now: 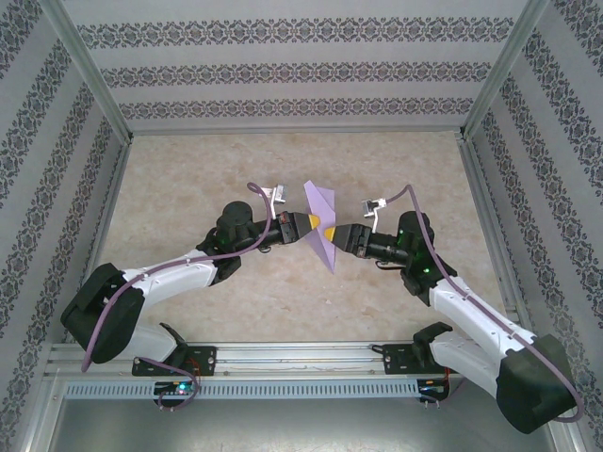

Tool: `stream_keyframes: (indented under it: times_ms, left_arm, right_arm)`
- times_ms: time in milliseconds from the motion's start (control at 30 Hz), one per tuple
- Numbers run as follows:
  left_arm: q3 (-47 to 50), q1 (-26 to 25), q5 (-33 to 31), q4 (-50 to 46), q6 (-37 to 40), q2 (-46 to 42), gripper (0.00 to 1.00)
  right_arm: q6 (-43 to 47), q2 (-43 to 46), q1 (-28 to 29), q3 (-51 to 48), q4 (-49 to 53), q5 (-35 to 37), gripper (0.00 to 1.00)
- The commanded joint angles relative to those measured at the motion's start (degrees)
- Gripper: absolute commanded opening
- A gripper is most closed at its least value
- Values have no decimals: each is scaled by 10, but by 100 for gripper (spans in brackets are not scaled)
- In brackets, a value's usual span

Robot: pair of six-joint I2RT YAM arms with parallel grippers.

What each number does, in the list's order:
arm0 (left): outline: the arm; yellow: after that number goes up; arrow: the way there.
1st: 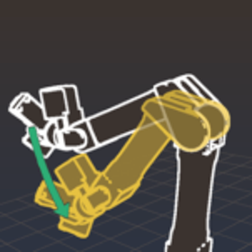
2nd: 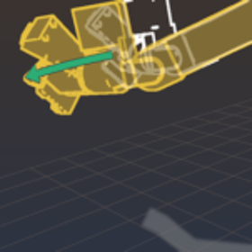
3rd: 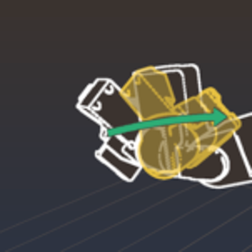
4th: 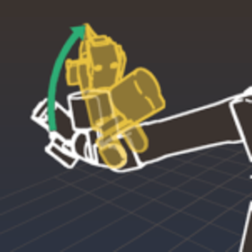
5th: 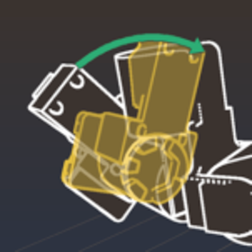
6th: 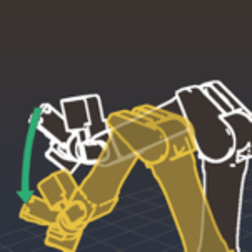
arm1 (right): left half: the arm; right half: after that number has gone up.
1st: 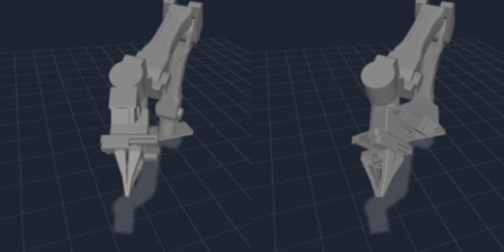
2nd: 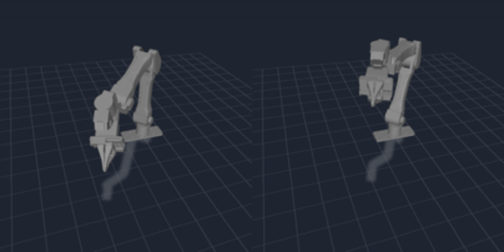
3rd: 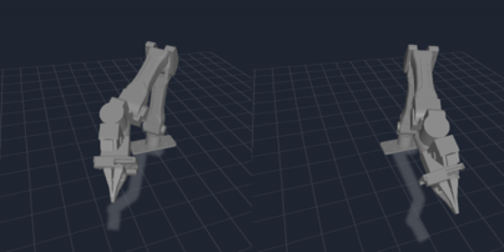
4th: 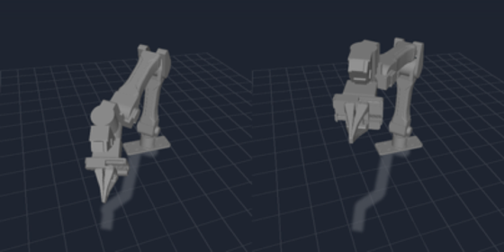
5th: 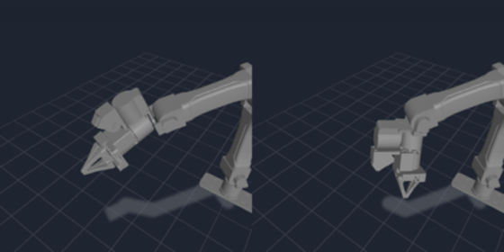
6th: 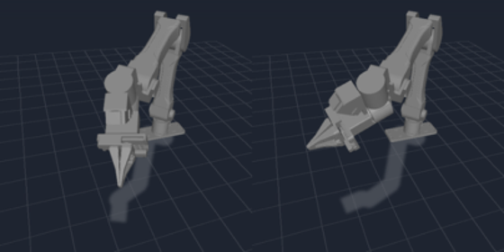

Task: Fold a paper plane with a square sheet of paper (fold left side to right side)
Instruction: Turn over the paper at the center of the table.

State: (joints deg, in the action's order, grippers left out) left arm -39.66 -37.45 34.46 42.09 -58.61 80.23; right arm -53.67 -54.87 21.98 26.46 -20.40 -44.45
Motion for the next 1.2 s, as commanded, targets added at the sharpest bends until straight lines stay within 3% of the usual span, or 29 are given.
stream_keyframes:
  times_ms: [0, 167, 400, 767, 1167]
  left_arm:
    - [-16, -6, 6, 12, 8, -9, 0]
    - [-21, -6, 7, 12, 8, -5, 0]
    - [-23, -6, 9, 20, 4, 4, 0]
    - [-22, -7, 11, 25, -2, 6, 0]
    - [-12, -7, 7, 25, -1, 7, 0]
  right_arm:
    - [13, 26, -20, -9, 20, 8, 77]
    - [-2, 37, -15, -22, 19, -7, 87]
    - [-28, 25, 9, -33, 4, -7, 87]
    - [-28, 14, 22, -6, -13, -7, 53]
    - [-18, 23, 22, 1, -5, 6, 31]
